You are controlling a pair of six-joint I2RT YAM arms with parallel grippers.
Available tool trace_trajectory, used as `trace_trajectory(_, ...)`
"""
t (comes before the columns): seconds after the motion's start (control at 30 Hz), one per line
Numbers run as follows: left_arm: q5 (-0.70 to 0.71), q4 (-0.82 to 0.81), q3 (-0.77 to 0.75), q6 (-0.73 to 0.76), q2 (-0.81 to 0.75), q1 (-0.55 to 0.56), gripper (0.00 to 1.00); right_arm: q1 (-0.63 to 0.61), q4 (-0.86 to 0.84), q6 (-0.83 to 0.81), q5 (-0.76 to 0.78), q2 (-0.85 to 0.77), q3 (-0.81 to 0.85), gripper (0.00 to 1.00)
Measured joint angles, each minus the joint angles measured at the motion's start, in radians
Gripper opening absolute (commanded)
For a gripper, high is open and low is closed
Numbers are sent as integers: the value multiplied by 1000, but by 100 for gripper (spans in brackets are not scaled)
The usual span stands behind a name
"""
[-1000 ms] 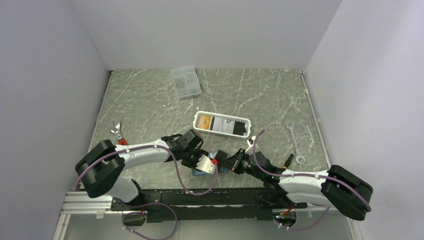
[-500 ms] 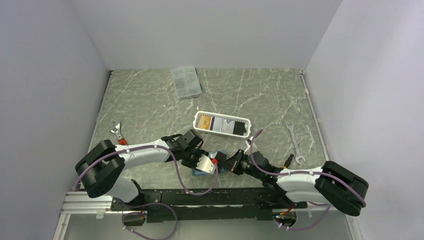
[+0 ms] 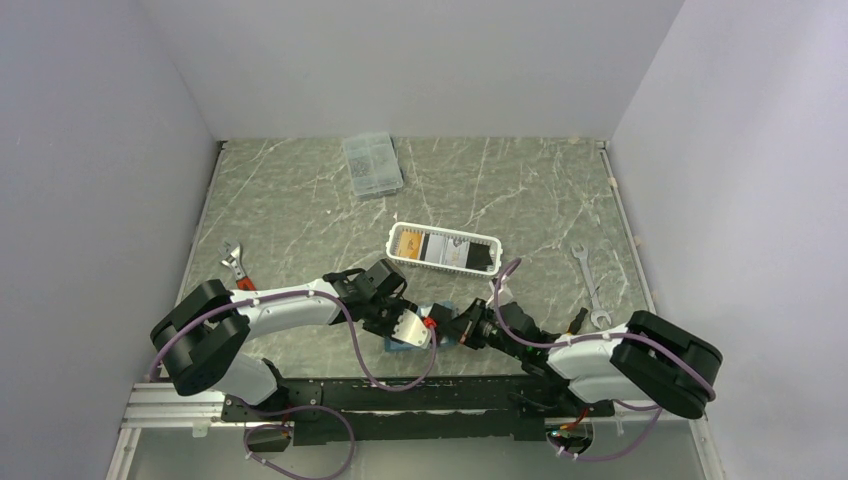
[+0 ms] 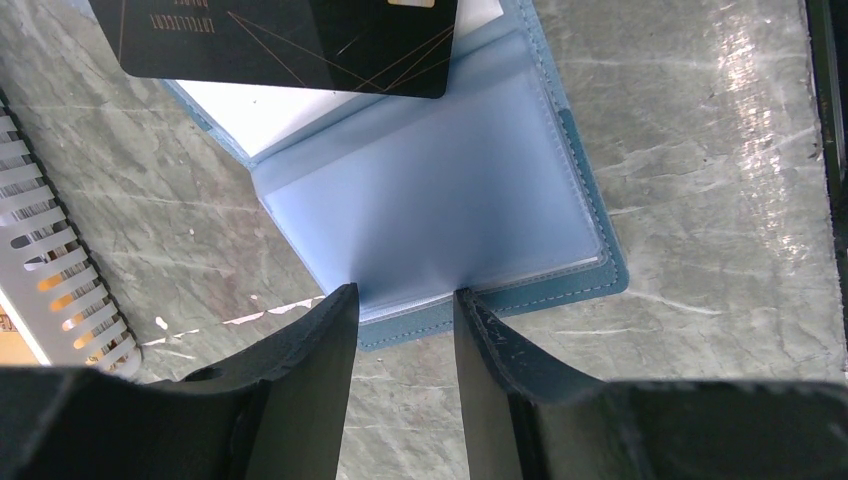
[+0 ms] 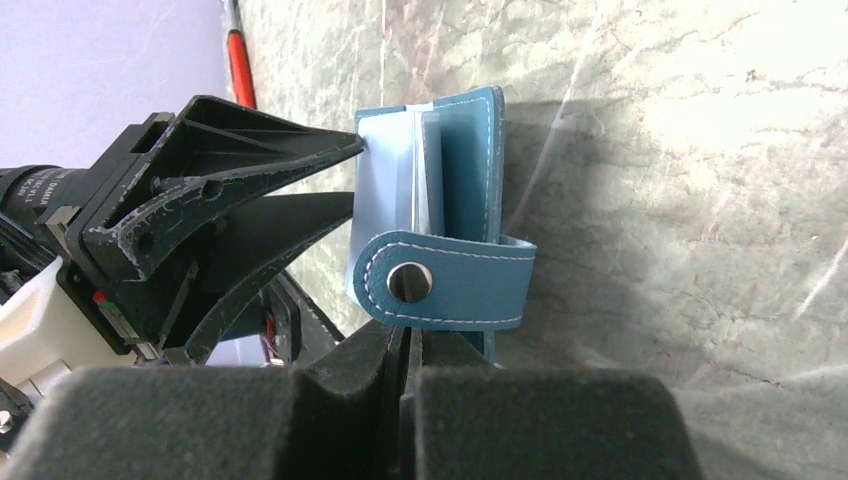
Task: Put the credit cards into the card holder
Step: Insert the credit card into the card holder.
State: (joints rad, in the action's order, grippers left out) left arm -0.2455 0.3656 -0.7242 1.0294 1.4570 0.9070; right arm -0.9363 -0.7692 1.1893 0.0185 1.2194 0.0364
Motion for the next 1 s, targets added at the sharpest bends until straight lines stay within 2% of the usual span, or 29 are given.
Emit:
trace_trajectory(0.3, 7, 0, 0, -1, 0, 4, 45, 7, -105, 2, -18, 63, -3, 0)
trace_trajectory(0.73, 17, -1, 0, -1, 6, 9, 45, 9, -82, 10, 6, 0, -24, 0)
trace_trajectory(1.0, 26, 3, -5, -3, 12, 14, 45, 12, -117, 10, 5, 52, -24, 0)
